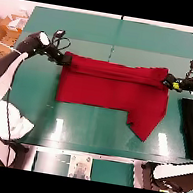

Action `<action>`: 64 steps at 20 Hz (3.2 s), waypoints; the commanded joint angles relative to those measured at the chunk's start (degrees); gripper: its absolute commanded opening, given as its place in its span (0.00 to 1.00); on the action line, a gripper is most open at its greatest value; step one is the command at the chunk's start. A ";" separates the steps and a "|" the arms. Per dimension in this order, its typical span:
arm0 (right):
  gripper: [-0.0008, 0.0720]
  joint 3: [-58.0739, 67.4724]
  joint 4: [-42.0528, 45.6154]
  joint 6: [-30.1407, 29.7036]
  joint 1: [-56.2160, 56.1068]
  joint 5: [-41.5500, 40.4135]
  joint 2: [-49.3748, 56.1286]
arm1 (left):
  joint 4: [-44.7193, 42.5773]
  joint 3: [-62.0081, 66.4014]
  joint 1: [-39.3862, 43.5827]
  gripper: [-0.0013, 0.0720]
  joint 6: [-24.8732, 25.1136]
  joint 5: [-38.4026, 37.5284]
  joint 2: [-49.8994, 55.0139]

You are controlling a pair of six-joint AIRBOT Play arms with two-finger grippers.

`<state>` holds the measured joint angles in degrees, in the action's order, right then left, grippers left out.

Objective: Fold the shirts.

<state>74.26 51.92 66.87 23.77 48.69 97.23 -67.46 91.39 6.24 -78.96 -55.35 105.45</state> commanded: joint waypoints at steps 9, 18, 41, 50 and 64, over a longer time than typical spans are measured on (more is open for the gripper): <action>0.41 5.86 2.03 4.04 2.73 14.56 -1.36 | 1.11 6.01 -2.56 0.85 -3.78 -22.88 1.27; 0.03 -14.10 9.20 9.55 12.66 23.76 -21.75 | -2.73 -10.23 -6.19 0.05 -6.16 -33.79 -16.98; 0.53 -54.23 -4.83 10.45 12.15 1.22 -38.42 | 37.31 -64.37 12.04 0.92 -10.73 40.50 -34.25; 0.04 -48.17 -6.36 5.66 10.82 7.91 -34.18 | 31.32 -60.85 6.05 0.05 -5.42 25.64 -34.34; 0.03 -31.34 4.07 19.91 10.69 22.27 -46.60 | 9.05 -45.72 0.26 0.05 -10.80 -2.75 -42.75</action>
<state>37.95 58.94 85.93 34.54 69.10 51.90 -56.60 40.51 6.66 -89.52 -54.89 63.02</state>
